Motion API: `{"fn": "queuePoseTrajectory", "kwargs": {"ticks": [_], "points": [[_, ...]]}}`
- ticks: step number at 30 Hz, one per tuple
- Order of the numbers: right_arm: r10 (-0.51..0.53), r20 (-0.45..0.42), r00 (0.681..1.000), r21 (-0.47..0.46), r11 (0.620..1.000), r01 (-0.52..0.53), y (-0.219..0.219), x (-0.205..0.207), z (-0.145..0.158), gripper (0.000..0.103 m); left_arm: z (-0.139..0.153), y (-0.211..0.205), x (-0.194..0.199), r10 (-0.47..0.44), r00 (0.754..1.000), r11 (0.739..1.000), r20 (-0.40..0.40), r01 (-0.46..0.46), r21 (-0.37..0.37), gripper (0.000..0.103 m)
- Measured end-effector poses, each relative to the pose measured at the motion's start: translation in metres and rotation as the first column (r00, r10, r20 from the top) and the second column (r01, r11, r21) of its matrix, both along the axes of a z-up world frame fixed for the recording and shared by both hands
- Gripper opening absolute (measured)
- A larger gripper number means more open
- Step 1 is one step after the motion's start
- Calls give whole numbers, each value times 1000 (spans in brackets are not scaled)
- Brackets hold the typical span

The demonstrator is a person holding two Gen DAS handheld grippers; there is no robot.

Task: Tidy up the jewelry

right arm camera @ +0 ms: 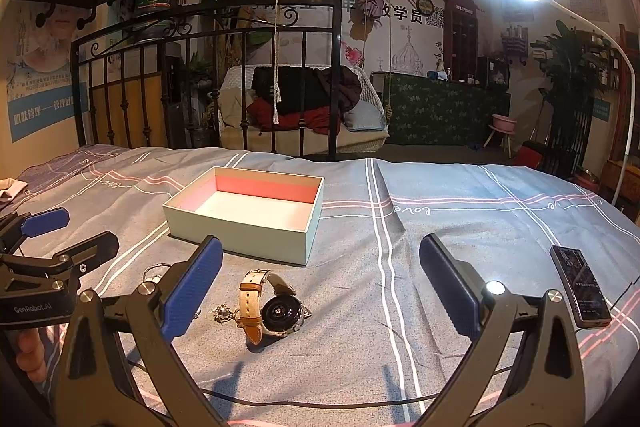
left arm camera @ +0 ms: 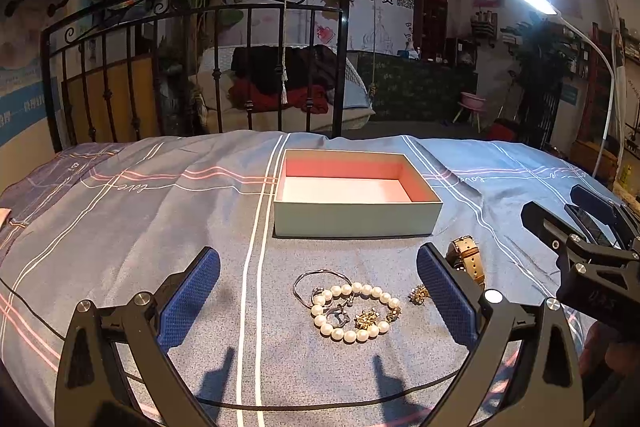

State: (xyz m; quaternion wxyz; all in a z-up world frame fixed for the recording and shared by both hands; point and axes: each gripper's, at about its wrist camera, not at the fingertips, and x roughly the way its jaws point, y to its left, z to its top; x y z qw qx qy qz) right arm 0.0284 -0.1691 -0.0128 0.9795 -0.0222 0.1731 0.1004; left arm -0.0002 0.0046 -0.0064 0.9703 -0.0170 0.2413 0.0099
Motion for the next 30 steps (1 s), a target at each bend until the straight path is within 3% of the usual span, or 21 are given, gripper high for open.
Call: {"fn": "queuePoseTrajectory", "kwargs": {"ticks": [30], "points": [[10,-11,1000,7,1000,-10,1,4,-7,97,-6,0,1,0,1000,1000,-11,0,-4,96]]}}
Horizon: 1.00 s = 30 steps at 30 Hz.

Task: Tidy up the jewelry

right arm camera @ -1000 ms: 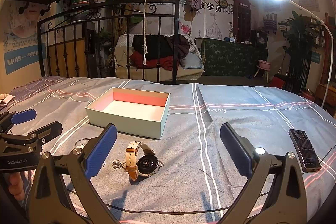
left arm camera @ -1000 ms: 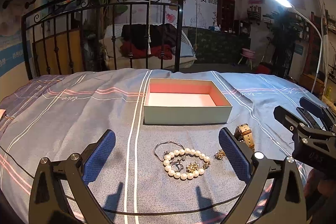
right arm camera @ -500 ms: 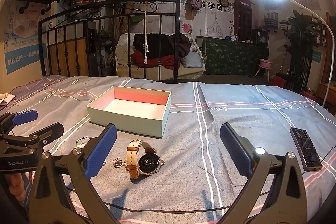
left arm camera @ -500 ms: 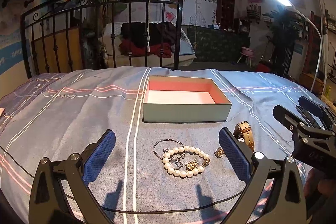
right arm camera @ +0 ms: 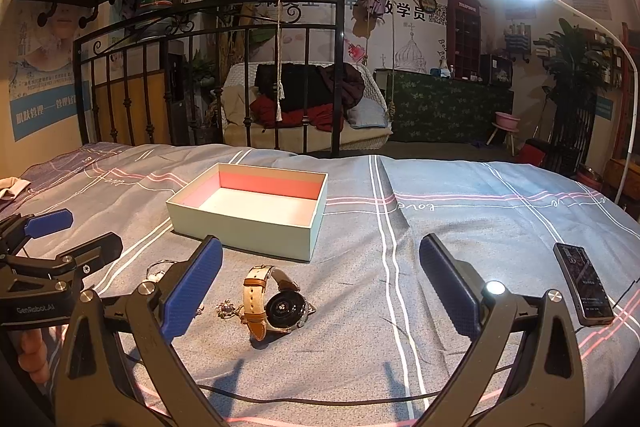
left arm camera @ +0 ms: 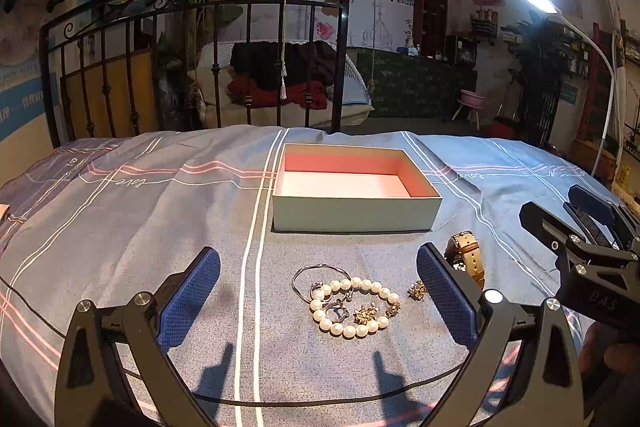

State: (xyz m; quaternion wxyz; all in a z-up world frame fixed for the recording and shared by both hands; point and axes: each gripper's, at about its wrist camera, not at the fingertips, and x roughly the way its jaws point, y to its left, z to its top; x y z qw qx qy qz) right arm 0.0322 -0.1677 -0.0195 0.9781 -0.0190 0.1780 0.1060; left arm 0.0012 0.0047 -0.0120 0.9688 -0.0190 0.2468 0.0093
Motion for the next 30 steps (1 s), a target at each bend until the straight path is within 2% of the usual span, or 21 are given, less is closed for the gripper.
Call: {"fn": "queuePoseTrajectory", "kwargs": {"ticks": [30], "points": [[8,-13,1000,-2,1000,-8,-2,-3,-5,97,-1,0,1,-10,1000,1000,-27,10,-1,96]]}}
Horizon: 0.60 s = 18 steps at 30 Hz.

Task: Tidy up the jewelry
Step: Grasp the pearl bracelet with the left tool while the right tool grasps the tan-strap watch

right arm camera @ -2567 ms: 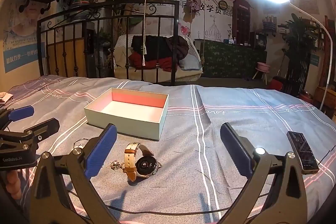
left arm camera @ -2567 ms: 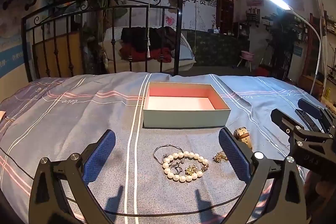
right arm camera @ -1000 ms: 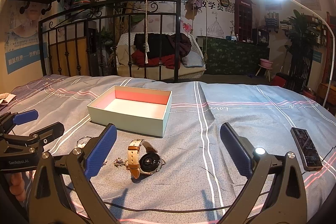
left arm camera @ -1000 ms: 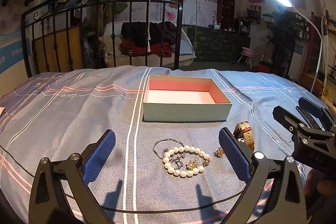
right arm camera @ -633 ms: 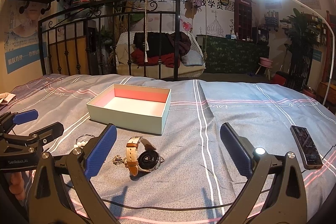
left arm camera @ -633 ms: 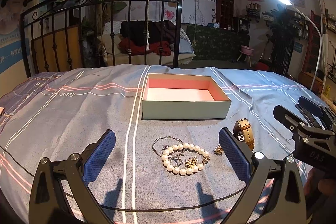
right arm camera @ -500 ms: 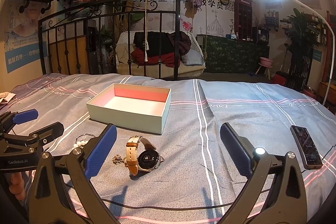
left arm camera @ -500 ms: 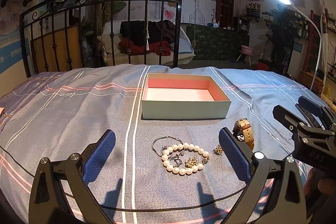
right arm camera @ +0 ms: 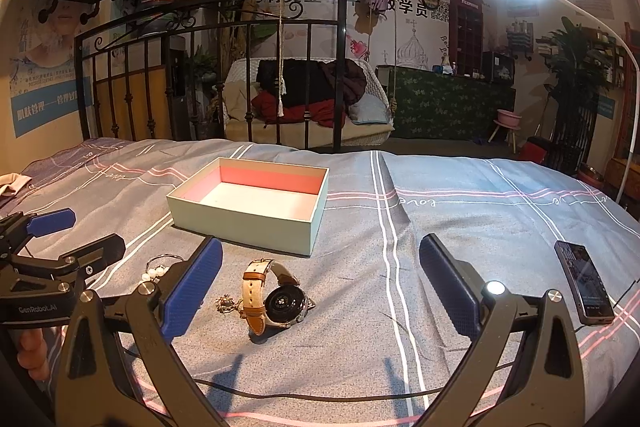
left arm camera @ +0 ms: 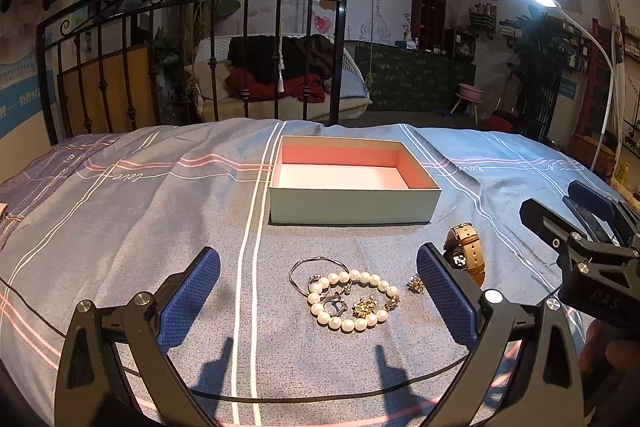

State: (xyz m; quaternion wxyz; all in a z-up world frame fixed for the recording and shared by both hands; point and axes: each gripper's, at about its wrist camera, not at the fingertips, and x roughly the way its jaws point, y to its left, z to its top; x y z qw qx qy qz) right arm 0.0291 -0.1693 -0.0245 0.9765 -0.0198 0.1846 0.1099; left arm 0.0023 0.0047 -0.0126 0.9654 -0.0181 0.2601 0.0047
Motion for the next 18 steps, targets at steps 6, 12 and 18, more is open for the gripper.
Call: {"fn": "queuePoseTrajectory", "kwargs": {"ticks": [6,12,18], "points": [[10,-20,1000,-4,1000,-11,2,2,0,97,-3,1,4,6,999,1000,-35,-6,6,96],[32,-78,996,-12,999,-33,6,5,-10,97,-18,9,19,25,986,1000,-163,-25,1,93],[46,-119,992,-15,999,-48,10,8,-19,97,-32,21,26,20,970,996,-244,-40,-77,75]]}}
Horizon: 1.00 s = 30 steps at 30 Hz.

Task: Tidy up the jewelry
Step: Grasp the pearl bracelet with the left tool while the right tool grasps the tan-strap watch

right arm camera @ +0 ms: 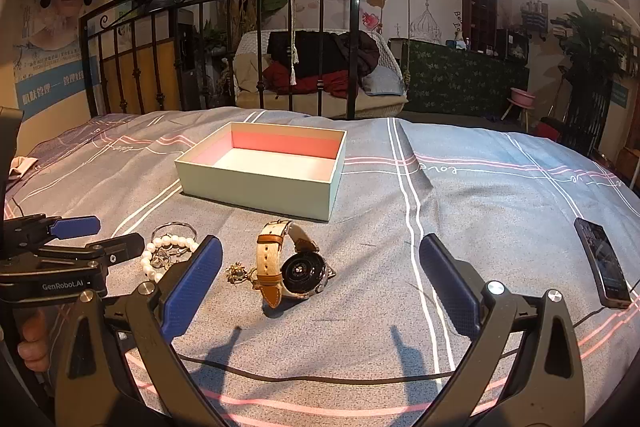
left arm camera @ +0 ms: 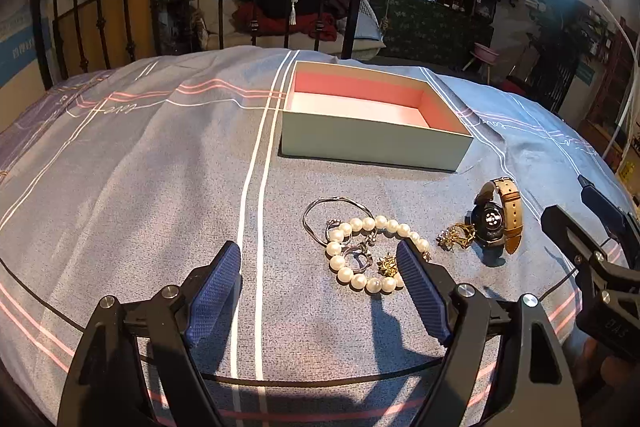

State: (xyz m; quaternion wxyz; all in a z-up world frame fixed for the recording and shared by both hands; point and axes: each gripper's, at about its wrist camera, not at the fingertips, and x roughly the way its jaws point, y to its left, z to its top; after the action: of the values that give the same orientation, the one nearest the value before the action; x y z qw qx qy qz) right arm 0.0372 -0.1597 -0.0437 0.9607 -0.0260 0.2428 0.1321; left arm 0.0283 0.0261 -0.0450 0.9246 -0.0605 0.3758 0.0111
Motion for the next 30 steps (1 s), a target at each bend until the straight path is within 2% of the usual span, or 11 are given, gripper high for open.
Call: {"fn": "queuePoseTrajectory", "kwargs": {"ticks": [2,6,8,10,14,22,28,29,30], "points": [[5,-8,1000,1,1000,-5,1,1,-2,97,-5,2,5,6,999,1000,-36,-7,-23,60],[10,-17,1000,1,1000,-10,3,4,-5,97,-15,2,14,-13,996,997,-87,6,-78,48],[13,-22,1000,2,1000,-13,3,5,-6,97,-17,2,18,-18,995,996,-95,10,-88,33],[16,-31,999,0,1000,-16,4,7,-7,97,-20,2,22,-18,994,996,-103,8,-94,24],[22,-40,999,-7,1000,-22,7,9,-10,97,-22,2,25,-24,995,994,-99,13,-112,10],[44,-61,997,-34,998,-46,19,15,-12,97,-17,5,22,-71,996,983,-45,62,-173,9],[55,-141,989,-64,996,-64,37,35,-15,97,13,5,14,-97,994,970,44,104,-218,9],[54,-147,988,-73,995,-66,39,38,-15,93,18,4,14,-100,993,968,55,110,-224,9],[60,-154,986,-82,994,-73,42,40,-16,84,23,3,14,-109,992,965,66,121,-233,9]]}}
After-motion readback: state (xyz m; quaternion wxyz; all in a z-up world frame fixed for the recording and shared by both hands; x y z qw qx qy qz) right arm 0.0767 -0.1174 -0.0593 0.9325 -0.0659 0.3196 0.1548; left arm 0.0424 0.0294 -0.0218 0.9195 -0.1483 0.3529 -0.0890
